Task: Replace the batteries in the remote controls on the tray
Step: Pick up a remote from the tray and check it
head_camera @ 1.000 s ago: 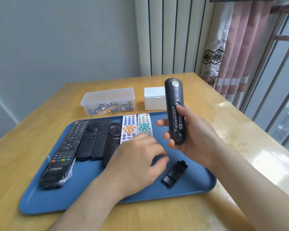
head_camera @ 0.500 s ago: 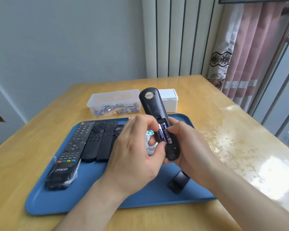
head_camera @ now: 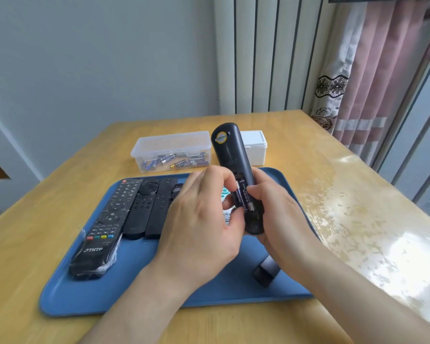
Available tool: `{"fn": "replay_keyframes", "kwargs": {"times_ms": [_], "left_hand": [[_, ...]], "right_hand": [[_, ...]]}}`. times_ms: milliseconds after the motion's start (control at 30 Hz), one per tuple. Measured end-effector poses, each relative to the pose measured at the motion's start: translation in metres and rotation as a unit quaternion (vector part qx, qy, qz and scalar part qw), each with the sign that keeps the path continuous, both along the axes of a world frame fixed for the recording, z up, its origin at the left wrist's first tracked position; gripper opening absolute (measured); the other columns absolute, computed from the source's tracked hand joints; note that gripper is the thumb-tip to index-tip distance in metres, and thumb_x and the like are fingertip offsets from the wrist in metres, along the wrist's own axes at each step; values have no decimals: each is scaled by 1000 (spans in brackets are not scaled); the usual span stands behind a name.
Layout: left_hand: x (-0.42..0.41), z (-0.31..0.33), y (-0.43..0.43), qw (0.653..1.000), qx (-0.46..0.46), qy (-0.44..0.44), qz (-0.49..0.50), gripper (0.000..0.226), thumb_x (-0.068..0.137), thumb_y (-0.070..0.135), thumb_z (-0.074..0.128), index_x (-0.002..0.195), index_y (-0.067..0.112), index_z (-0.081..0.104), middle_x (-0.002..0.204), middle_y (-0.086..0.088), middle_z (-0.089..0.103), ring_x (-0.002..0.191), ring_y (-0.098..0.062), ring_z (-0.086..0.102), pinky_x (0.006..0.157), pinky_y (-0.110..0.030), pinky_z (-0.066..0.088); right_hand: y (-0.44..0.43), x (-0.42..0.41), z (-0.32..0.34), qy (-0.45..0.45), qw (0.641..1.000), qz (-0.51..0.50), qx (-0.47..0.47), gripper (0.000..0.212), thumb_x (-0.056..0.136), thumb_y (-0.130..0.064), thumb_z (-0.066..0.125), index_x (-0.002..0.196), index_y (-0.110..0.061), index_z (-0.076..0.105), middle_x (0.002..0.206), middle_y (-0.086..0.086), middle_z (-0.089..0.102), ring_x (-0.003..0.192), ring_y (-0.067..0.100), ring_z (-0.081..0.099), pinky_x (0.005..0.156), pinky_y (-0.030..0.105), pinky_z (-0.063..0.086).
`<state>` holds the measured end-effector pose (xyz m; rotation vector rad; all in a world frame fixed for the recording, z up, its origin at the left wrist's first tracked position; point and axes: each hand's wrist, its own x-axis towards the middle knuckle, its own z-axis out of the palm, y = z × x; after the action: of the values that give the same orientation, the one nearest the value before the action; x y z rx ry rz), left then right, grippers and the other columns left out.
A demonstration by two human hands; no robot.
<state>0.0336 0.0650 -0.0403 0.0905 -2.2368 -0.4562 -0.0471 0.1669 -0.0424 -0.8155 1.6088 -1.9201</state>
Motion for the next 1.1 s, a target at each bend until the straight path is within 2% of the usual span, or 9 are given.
{"fn": "replay_keyframes", "kwargs": {"times_ms": [167, 300, 400, 500, 600, 667, 733, 833, 1100], "left_hand": [[-1, 1, 0, 998, 59, -1, 2, 34, 75, 15, 70, 88, 26, 42, 84, 9, 58, 73, -2, 46, 64, -18, 37], [-2, 0, 0, 998, 59, -5, 12, 30, 77, 14, 70, 90, 24, 45, 83, 11, 57, 71, 5, 43, 63, -11, 35], [-2, 2, -3, 999, 33, -4, 13, 33, 77, 11, 71, 104, 19, 53, 96, 7, 59, 88, -4, 52, 77, -18, 41], [0, 7, -8, 992, -113, -39, 32, 54, 78, 23, 65, 131, 15, 55, 135, -3, 53, 125, -27, 46, 107, -40, 35], [1, 12, -15, 981, -161, -99, 52, 53, 81, 41, 54, 131, 22, 57, 135, 5, 56, 130, -18, 47, 113, -48, 24], [2, 13, -17, 994, -70, -75, 45, 35, 83, 38, 60, 116, 26, 65, 108, 12, 66, 105, -16, 60, 98, -38, 42], [2, 16, -11, 989, 138, -49, 1, 22, 81, 34, 70, 103, 31, 70, 90, 12, 69, 84, -14, 65, 73, -34, 54], [0, 18, 2, 902, 411, -67, -118, 17, 82, 22, 74, 99, 23, 74, 88, 5, 76, 79, -16, 71, 69, -32, 58], [0, 18, 7, 858, 480, -68, -169, 17, 91, 6, 60, 97, 10, 76, 87, -3, 77, 78, -8, 69, 70, -20, 53]], "right_hand": [[-2, 6, -1, 26, 999, -19, 0, 31, 94, -4, 30, 108, -6, 57, 84, 33, 52, 61, 22, 46, 49, 27, 40], [-4, 5, -4, 0, 1000, -9, -9, 31, 85, -17, 35, 103, -9, 59, 79, 23, 53, 56, 20, 45, 48, 28, 38], [-1, 0, 0, 14, 999, 7, 29, 27, 90, -9, 35, 103, -6, 59, 76, 22, 49, 53, 20, 44, 47, 27, 36], [10, -11, 13, 92, 989, 69, 95, 26, 92, 0, 37, 103, -2, 61, 69, 16, 46, 52, 20, 45, 50, 29, 37], [21, -21, 23, 153, 983, 53, 88, 31, 88, 8, 51, 100, -12, 72, 65, 9, 57, 57, 18, 53, 55, 26, 45], [22, -30, 23, 124, 992, 1, 34, 24, 83, 7, 66, 90, -13, 76, 70, 9, 65, 61, 15, 58, 59, 25, 47], [19, -33, 21, 48, 999, -11, -21, 12, 77, -8, 78, 88, -11, 77, 79, 9, 69, 67, 15, 57, 64, 25, 44], [11, -28, 14, -12, 998, -29, -55, 15, 78, -21, 78, 89, -11, 77, 83, 9, 68, 74, 23, 45, 70, 29, 40], [8, -24, 9, 10, 997, -63, -39, 16, 91, -21, 66, 92, -10, 78, 79, 8, 63, 58, 12, 42, 66, 32, 38]]}}
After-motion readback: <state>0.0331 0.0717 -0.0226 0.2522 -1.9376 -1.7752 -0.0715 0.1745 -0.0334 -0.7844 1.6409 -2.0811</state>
